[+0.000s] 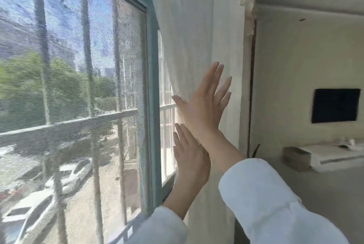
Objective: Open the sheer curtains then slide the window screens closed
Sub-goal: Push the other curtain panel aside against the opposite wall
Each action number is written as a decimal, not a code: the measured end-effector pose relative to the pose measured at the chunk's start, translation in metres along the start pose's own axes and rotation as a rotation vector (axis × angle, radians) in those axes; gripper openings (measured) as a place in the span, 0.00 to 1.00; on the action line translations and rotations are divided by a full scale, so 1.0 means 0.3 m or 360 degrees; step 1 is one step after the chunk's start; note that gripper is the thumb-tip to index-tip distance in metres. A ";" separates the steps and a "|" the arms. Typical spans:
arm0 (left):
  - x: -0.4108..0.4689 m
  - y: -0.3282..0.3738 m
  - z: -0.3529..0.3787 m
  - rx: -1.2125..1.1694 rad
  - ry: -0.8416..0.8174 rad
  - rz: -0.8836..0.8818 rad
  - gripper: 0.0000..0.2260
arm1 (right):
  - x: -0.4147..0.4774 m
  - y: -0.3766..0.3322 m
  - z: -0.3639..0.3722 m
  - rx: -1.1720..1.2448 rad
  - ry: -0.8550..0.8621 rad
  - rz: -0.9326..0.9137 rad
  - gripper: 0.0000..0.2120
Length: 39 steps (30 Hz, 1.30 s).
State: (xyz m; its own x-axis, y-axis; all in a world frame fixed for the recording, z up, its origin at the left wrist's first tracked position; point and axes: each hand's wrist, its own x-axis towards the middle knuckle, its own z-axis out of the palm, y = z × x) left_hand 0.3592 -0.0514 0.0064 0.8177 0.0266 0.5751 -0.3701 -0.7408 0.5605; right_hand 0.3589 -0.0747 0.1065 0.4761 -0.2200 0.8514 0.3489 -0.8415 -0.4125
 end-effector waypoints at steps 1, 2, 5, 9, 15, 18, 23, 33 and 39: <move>0.034 -0.013 0.033 0.0100 -0.0049 -0.0010 0.32 | 0.028 0.032 0.028 -0.0072 0.0011 0.0010 0.49; 0.057 -0.024 0.056 0.0208 -0.0089 -0.0017 0.30 | 0.049 0.058 0.049 -0.0144 0.0009 0.0019 0.47; 0.131 -0.050 0.115 0.0240 -0.0148 -0.0006 0.27 | 0.110 0.144 0.100 -0.0318 0.0002 0.0060 0.43; 0.229 -0.037 0.209 0.0123 -0.0123 0.0081 0.28 | 0.190 0.238 0.143 -0.0348 0.0033 0.0120 0.43; 0.395 0.034 0.441 -0.0053 -0.0122 0.0197 0.28 | 0.322 0.434 0.201 -0.0492 0.0028 0.0151 0.35; 0.478 0.039 0.561 -0.0120 -0.0065 0.0192 0.28 | 0.376 0.567 0.246 -0.0531 -0.0031 0.0170 0.34; 0.655 0.041 0.759 -0.0030 -0.0001 0.0119 0.28 | 0.500 0.764 0.380 -0.0496 -0.0063 0.0123 0.32; 1.029 0.099 1.076 0.0014 0.0001 0.0024 0.31 | 0.790 1.097 0.600 -0.0481 -0.0095 -0.0025 0.31; 1.219 0.055 1.270 0.0002 -0.0004 0.0024 0.30 | 0.918 1.319 0.763 -0.0432 -0.0156 0.0021 0.30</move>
State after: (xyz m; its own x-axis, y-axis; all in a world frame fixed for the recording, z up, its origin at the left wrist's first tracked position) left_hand 0.8202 -0.3096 -0.0011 0.8130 0.0139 0.5820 -0.3819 -0.7419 0.5511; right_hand 0.8128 -0.3554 0.1037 0.5598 -0.1942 0.8056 0.1193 -0.9431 -0.3103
